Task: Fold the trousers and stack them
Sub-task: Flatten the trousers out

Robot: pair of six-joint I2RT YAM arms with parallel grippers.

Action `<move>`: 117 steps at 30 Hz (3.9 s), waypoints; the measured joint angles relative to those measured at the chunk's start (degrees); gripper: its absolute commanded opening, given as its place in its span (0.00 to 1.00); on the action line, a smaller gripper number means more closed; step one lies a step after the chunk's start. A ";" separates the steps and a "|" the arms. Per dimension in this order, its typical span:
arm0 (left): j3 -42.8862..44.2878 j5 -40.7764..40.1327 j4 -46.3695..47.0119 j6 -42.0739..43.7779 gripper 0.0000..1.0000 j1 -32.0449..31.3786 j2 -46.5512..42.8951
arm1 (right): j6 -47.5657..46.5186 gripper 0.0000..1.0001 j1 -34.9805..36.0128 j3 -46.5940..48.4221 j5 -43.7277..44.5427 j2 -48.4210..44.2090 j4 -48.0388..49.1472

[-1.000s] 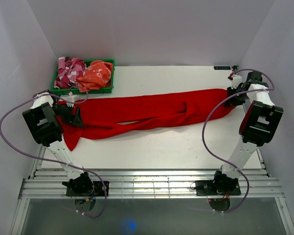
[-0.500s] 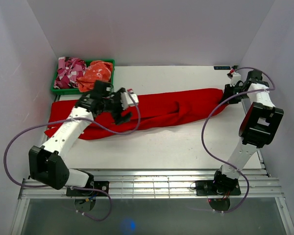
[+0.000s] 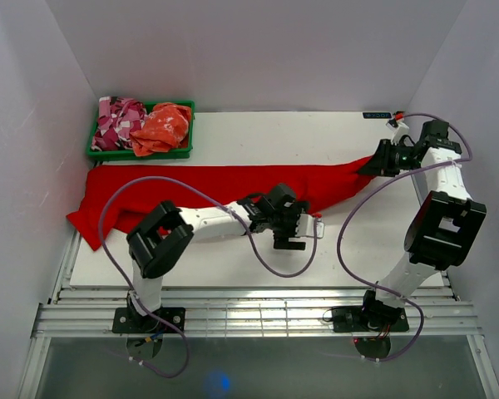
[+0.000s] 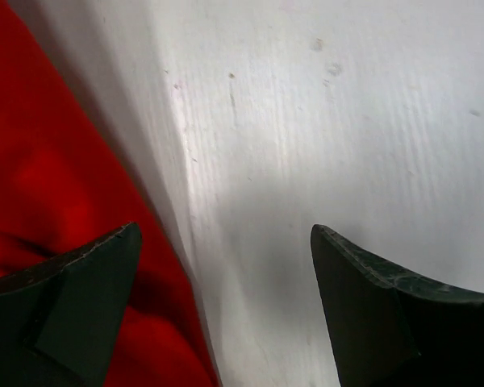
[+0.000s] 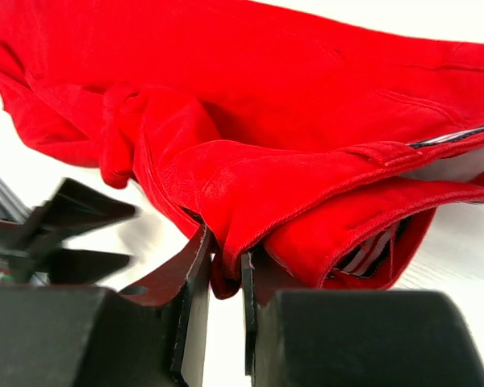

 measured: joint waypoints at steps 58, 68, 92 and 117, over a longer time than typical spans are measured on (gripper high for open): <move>46.12 46.07 -26.64 -42.60 0.00 27.19 29.90 | -14.27 0.84 -6.05 1.55 -4.15 12.68 0.31; 46.71 54.21 -25.68 -46.93 0.00 30.47 35.06 | -23.65 0.86 -5.38 -3.15 -4.50 12.04 4.81; 31.43 63.17 27.69 -91.06 0.00 32.33 35.45 | -34.73 0.85 3.45 -23.12 -6.97 0.15 17.38; 27.45 64.57 53.55 -108.39 0.45 33.70 35.01 | -14.05 0.08 4.79 -7.76 -17.18 6.12 15.19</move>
